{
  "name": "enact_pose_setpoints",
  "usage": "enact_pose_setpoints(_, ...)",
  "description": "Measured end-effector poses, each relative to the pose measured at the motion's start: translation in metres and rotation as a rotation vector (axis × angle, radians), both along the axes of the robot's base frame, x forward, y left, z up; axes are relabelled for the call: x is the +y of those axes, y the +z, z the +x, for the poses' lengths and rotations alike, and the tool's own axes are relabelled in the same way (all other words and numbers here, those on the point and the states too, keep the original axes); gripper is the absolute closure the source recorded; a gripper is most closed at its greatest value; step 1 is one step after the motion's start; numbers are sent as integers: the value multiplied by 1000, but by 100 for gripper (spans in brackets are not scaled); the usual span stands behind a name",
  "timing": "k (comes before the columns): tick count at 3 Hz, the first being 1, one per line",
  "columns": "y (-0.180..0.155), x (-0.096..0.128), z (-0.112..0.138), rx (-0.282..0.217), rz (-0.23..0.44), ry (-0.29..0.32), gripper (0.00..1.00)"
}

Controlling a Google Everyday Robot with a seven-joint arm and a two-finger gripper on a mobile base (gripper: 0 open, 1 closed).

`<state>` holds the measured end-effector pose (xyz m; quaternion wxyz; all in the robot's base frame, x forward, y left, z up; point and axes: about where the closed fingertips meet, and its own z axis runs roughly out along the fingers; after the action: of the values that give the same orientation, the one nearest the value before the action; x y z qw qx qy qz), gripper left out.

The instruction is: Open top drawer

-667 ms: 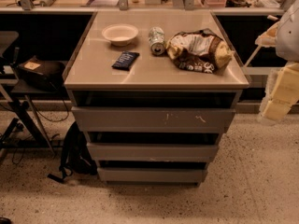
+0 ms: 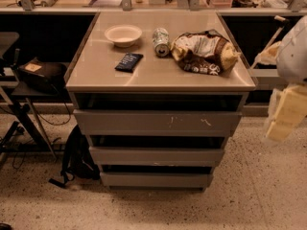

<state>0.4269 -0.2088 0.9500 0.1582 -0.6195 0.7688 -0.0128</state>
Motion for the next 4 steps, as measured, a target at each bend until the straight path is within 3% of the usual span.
enact_pose_setpoints(1, -58, 31, -20, 35, 98, 117, 0)
enact_pose_setpoints(2, -139, 83, -33, 104, 243, 234, 0)
enact_pose_setpoints(3, -238, 148, -25, 151, 348, 290, 0)
enact_pose_setpoints(4, -236, 148, -24, 149, 346, 290, 0)
